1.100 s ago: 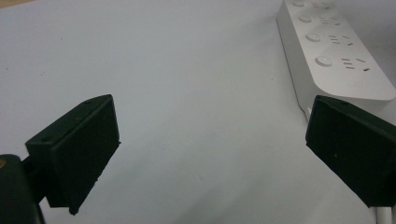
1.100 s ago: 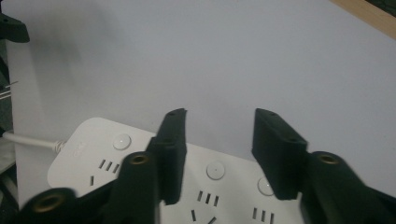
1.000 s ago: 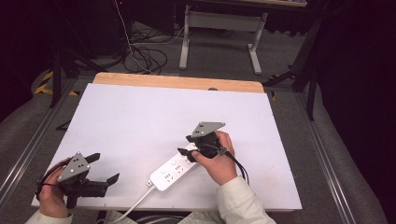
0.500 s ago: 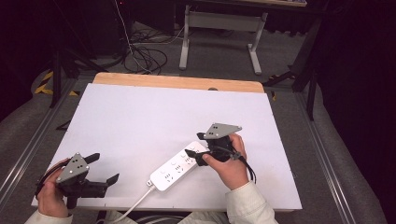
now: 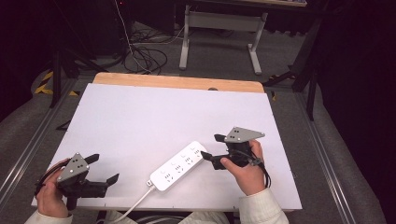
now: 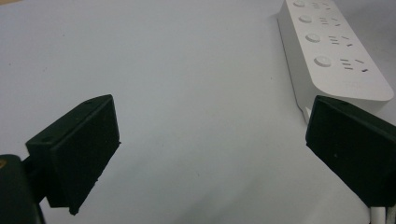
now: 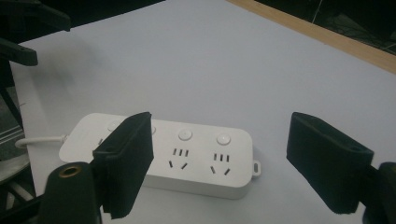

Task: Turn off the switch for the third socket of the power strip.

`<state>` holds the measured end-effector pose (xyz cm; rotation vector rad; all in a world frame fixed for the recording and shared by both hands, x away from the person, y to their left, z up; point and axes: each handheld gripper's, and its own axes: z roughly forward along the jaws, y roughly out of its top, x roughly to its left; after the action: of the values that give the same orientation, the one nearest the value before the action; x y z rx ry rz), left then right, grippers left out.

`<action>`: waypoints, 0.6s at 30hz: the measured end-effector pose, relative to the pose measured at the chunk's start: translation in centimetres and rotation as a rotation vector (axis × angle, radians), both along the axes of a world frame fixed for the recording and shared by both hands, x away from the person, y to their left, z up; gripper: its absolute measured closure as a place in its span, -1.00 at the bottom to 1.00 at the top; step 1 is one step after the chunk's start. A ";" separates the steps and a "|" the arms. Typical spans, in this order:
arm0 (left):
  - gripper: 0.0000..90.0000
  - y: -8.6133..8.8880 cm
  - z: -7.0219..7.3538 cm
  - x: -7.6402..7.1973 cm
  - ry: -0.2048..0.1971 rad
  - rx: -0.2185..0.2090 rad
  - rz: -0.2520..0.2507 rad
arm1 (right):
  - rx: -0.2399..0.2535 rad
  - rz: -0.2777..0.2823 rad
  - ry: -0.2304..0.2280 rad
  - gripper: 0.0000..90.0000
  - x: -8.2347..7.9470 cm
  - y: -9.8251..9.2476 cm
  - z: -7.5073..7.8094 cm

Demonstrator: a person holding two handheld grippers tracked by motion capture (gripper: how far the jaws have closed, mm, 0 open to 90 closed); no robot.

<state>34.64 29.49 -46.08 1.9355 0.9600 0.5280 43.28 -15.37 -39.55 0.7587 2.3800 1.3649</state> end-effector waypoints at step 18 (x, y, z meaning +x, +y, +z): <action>-0.91 0.3 0.2 -0.4 -0.024 0.027 -0.065 | 0.097 -0.066 -0.024 -0.68 -0.8 -4.9 -3.3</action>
<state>34.22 29.79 -45.91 1.9731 0.8753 0.5279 42.47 -20.24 -42.86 0.8337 2.2638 1.4625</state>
